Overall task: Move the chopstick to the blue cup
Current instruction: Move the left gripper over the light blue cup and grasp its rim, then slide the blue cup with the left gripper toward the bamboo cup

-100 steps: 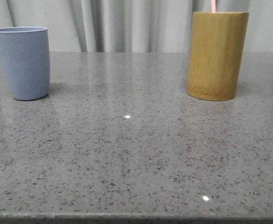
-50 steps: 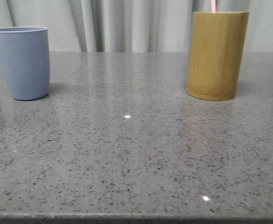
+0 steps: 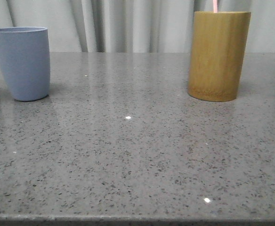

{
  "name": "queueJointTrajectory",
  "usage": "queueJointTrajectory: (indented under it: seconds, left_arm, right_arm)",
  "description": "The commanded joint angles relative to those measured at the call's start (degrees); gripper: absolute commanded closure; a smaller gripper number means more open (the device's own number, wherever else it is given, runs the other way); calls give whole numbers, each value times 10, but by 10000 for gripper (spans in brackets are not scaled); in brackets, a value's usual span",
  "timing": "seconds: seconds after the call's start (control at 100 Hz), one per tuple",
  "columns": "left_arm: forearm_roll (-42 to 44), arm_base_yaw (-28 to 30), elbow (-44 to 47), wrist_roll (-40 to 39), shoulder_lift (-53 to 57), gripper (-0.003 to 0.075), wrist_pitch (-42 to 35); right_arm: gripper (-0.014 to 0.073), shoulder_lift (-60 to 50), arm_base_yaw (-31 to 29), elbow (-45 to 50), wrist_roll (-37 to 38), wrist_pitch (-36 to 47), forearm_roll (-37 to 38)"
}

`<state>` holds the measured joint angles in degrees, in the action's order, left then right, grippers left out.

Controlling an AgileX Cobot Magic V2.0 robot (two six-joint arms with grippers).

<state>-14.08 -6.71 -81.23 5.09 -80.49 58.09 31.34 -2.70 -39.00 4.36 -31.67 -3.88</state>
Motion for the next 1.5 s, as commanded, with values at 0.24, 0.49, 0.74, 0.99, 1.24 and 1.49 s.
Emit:
queueJointTrajectory:
  seconds: [0.24, 0.49, 0.74, 0.99, 1.24, 1.49]
  left_arm:
    - [-9, -8, -63, 2, -76, 352, 14]
    - [-13, -8, -66, 2, -115, 354, 28]
    - [-13, -9, -66, 1, -142, 442, 41]
    - [-13, -9, -66, 1, -142, 686, 39]
    - [-13, -15, -74, 1, -142, 739, 48]
    - [-13, -84, -133, -8, -164, 739, 51]
  right_arm:
    - [235, 5, -2, -20, -3, 46, 0]
    - [235, 5, -2, -20, -3, 46, 0]
    - [235, 5, -2, -20, -3, 51, 0]
    - [235, 5, -2, -20, -3, 54, 0]
    - [235, 5, -2, -20, -3, 54, 0]
    - [235, 5, -2, -20, -3, 55, 0]
